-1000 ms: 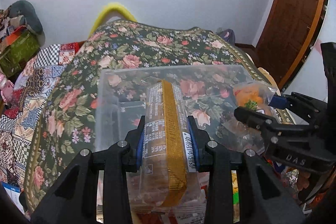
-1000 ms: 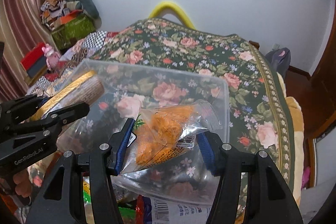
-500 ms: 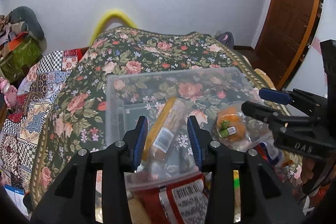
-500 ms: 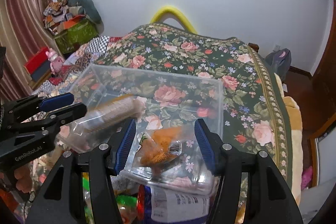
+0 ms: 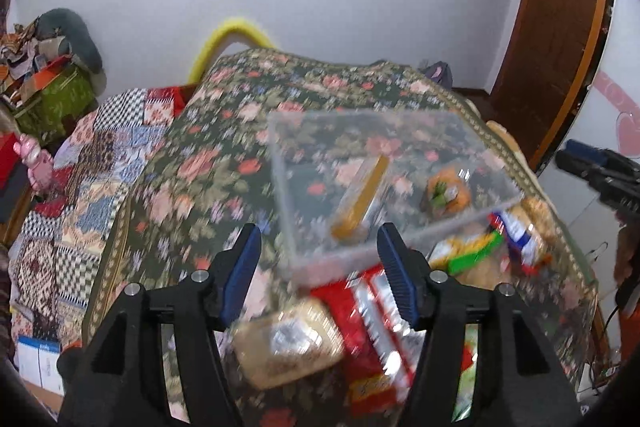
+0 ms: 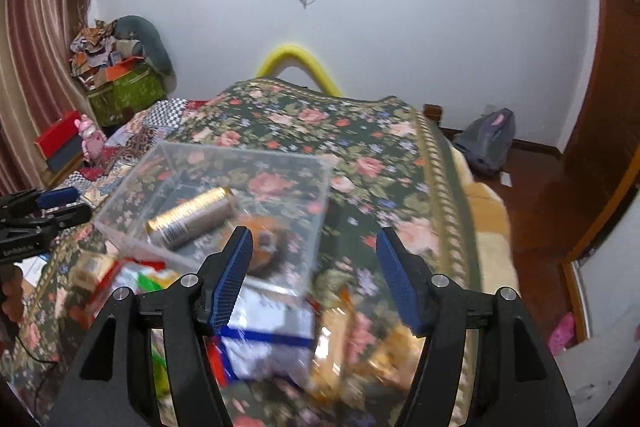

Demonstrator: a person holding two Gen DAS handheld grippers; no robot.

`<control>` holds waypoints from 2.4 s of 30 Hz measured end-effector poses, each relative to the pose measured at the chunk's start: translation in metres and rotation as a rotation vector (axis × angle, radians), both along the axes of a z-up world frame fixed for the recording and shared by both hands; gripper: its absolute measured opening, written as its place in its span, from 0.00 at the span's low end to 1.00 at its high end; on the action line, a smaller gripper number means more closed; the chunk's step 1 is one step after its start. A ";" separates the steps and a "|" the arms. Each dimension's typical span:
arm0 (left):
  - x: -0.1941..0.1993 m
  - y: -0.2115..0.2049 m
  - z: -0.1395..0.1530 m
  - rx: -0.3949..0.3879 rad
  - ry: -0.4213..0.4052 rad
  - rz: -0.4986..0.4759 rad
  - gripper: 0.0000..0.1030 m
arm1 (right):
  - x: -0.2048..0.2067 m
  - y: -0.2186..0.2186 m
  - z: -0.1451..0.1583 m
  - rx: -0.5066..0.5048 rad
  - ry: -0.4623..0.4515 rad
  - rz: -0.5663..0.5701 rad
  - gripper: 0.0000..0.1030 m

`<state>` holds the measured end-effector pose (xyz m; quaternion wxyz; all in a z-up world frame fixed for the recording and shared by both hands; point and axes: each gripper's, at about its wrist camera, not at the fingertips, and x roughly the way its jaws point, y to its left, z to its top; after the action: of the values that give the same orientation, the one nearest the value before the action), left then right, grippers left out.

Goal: Organize snacks
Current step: 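Grasp the barcoded bread pack with left tool while right grasps cookie pack, then place bread pack in clear box with left tool while right drops cookie pack in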

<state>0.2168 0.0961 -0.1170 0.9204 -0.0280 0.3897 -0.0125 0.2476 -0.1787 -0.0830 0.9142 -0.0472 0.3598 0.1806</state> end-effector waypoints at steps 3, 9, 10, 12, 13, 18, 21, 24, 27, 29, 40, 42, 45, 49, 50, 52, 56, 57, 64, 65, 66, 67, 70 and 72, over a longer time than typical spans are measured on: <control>-0.012 0.010 -0.014 -0.001 0.034 0.016 0.61 | -0.007 -0.016 -0.008 -0.015 0.021 -0.025 0.59; -0.025 0.025 -0.046 -0.006 0.118 0.077 0.72 | -0.018 -0.047 -0.032 -0.040 0.082 -0.097 0.64; -0.025 0.026 -0.050 -0.006 0.126 0.087 0.75 | -0.018 -0.051 -0.038 -0.048 0.093 -0.113 0.64; -0.025 0.027 -0.058 -0.010 0.142 0.103 0.77 | -0.020 -0.060 -0.046 -0.058 0.111 -0.137 0.64; -0.025 0.025 -0.062 -0.011 0.153 0.102 0.78 | -0.020 -0.064 -0.050 -0.057 0.124 -0.145 0.64; -0.023 0.015 -0.070 0.016 0.152 0.099 0.83 | -0.017 -0.073 -0.070 -0.052 0.176 -0.168 0.64; -0.019 0.013 -0.072 0.017 0.155 0.101 0.87 | -0.013 -0.074 -0.078 -0.047 0.193 -0.174 0.64; -0.014 0.012 -0.078 0.010 0.178 0.107 0.87 | -0.006 -0.074 -0.085 -0.029 0.212 -0.176 0.64; -0.011 0.016 -0.085 -0.015 0.191 0.127 0.90 | 0.001 -0.073 -0.091 -0.018 0.226 -0.180 0.64; -0.009 0.023 -0.091 -0.058 0.206 0.147 0.90 | 0.007 -0.072 -0.096 -0.011 0.238 -0.186 0.64; -0.016 0.020 -0.102 -0.016 0.175 0.134 0.83 | 0.013 -0.064 -0.108 -0.017 0.250 -0.163 0.42; -0.019 0.020 -0.101 -0.011 0.172 0.137 0.82 | 0.010 -0.064 -0.107 -0.026 0.242 -0.165 0.41; -0.024 0.021 -0.097 -0.013 0.168 0.135 0.82 | 0.007 -0.064 -0.105 -0.035 0.235 -0.159 0.41; -0.032 0.023 -0.087 -0.011 0.148 0.137 0.82 | 0.000 -0.065 -0.099 -0.034 0.223 -0.151 0.41; -0.034 0.024 -0.082 -0.011 0.139 0.135 0.82 | -0.002 -0.065 -0.095 -0.030 0.219 -0.149 0.41; -0.038 0.024 -0.071 -0.012 0.117 0.133 0.82 | -0.005 -0.066 -0.089 -0.022 0.206 -0.145 0.41; -0.043 0.022 -0.048 -0.014 0.071 0.125 0.82 | -0.010 -0.064 -0.070 -0.003 0.164 -0.134 0.41; -0.043 0.021 -0.040 -0.016 0.054 0.123 0.82 | -0.011 -0.062 -0.065 0.003 0.152 -0.131 0.41; -0.036 0.014 -0.005 -0.044 -0.012 0.102 0.82 | -0.015 -0.047 -0.024 0.044 0.059 -0.080 0.41; -0.034 0.012 -0.001 -0.045 -0.020 0.098 0.82 | -0.015 -0.044 -0.020 0.049 0.048 -0.072 0.41; -0.031 0.011 0.004 -0.049 -0.027 0.093 0.82 | -0.014 -0.040 -0.016 0.054 0.038 -0.064 0.41; -0.028 0.010 0.007 -0.054 -0.034 0.088 0.82 | -0.013 -0.037 -0.012 0.059 0.029 -0.056 0.41; -0.017 0.004 0.019 -0.055 -0.057 0.077 0.82 | -0.010 -0.022 -0.003 0.080 0.009 -0.029 0.41; -0.010 0.001 0.024 -0.047 -0.067 0.071 0.82 | -0.008 -0.011 0.000 0.096 0.004 -0.012 0.41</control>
<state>0.2065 0.0969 -0.0927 0.9319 -0.0632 0.3571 0.0102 0.2393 -0.1901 -0.0826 0.9157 -0.0007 0.3527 0.1924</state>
